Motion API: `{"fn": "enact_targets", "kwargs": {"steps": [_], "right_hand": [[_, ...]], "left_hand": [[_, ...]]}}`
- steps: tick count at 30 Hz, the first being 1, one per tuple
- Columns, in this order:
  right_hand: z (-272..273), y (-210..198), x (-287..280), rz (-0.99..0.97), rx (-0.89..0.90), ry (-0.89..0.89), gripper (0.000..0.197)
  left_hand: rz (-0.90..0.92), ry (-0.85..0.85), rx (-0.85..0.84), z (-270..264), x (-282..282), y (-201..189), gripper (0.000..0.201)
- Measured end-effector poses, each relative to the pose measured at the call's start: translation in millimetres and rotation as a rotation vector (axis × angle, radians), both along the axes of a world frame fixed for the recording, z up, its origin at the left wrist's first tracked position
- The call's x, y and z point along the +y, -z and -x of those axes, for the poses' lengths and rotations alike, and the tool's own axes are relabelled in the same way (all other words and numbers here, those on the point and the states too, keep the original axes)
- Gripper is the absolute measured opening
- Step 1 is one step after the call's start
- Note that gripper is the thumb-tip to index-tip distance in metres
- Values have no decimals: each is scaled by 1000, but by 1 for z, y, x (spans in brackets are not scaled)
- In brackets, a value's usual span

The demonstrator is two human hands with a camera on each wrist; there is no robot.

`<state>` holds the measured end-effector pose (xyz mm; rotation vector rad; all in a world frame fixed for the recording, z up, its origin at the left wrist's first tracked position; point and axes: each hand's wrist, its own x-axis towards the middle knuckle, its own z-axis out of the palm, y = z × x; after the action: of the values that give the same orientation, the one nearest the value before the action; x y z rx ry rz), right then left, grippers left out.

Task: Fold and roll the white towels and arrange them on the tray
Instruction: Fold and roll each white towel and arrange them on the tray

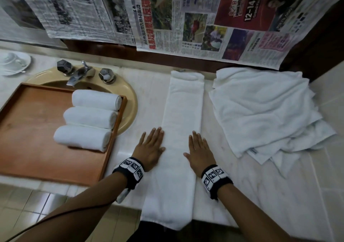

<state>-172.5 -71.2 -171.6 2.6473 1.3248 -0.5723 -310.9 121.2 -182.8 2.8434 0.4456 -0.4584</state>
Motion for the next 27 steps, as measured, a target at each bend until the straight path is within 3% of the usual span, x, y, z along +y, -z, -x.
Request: {"fn": "enact_targets", "kwargs": {"steps": [4,7,12,17,23,27], "right_hand": [[46,-2,-10,-61,78,-77,75],[68,4,-28,-46,89,-94,79],[77,12,-44,-38,31,117,74],[113,16,-52,-91,1,4,67],[111,17,-78,-114,-18,97,66],[140,15,-83,-165,31,-26,63]], "left_hand": [[91,90,-70,23,-45,-7,62],[43,115,-63,52,-55,9,62],[18,-19,-90,69,-49,15,64],[41,75,-145,77,-90,21,60],[11,-31,-148,97,-84,21,62],[46,30,-196,110,-121,20,61]]}}
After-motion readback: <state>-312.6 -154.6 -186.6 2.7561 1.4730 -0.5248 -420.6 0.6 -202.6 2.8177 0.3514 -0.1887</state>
